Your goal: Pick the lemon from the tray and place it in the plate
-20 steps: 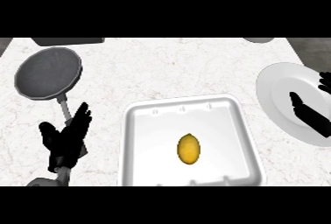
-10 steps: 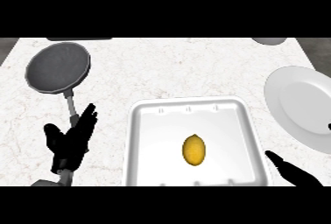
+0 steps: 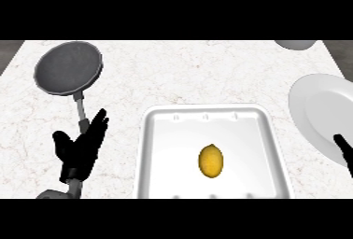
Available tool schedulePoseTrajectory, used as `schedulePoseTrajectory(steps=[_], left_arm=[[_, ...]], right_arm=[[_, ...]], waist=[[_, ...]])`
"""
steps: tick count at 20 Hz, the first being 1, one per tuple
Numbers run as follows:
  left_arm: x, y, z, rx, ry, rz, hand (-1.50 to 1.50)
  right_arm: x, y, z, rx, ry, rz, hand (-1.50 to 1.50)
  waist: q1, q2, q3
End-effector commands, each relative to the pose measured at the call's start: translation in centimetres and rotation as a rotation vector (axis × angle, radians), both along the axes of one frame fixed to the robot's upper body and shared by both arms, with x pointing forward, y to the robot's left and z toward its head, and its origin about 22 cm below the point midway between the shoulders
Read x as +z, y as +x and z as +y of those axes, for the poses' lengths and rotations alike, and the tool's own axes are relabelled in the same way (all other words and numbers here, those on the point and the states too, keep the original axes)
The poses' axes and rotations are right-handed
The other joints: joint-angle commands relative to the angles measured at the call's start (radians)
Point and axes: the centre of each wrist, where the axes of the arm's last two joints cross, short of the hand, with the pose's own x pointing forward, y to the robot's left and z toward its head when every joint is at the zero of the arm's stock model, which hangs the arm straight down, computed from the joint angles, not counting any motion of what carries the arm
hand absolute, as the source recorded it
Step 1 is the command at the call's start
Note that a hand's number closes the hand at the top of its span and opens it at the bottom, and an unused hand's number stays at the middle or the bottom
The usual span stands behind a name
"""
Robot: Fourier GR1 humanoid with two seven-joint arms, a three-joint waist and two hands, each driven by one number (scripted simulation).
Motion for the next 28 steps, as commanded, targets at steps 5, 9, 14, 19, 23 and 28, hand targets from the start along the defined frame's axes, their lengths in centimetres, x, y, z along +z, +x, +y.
schedulePoseTrajectory(steps=[5, 9, 14, 19, 23, 28], left_arm=[[-0.6, -0.3, -1.0, -0.037, -0.002, 0.073, 0.00], [-1.5, 0.1, -1.8, -0.046, 0.001, 0.084, 0.00], [-0.6, -0.7, -0.1, -0.020, 0.005, 0.070, 0.00], [-1.1, -0.5, 0.2, -0.015, -0.024, 0.086, 0.00], [-1.4, -0.8, -0.1, -0.034, -0.029, 0.096, 0.00], [-0.2, 0.8, -0.4, -0.003, 0.001, 0.074, 0.00]], right_arm=[[2.2, 1.0, 5.3, -0.039, -0.079, 0.157, -1.50], [1.1, 3.0, 8.7, -0.053, -0.092, 0.180, -1.50], [-1.1, 3.2, 11.3, -0.032, -0.080, 0.294, -1.50], [-1.4, 3.1, 14.8, -0.002, -0.055, 0.318, -1.50], [-3.3, 6.0, 14.7, -0.023, -0.069, 0.304, -1.50], [-3.0, 5.9, 17.0, -0.060, -0.151, 0.358, -1.50]], waist=[[0.026, 0.006, -0.001], [0.026, 0.007, -0.001], [0.014, 0.002, 0.002], [0.004, 0.001, 0.002], [0.005, 0.004, 0.003], [-0.002, 0.003, 0.002]])
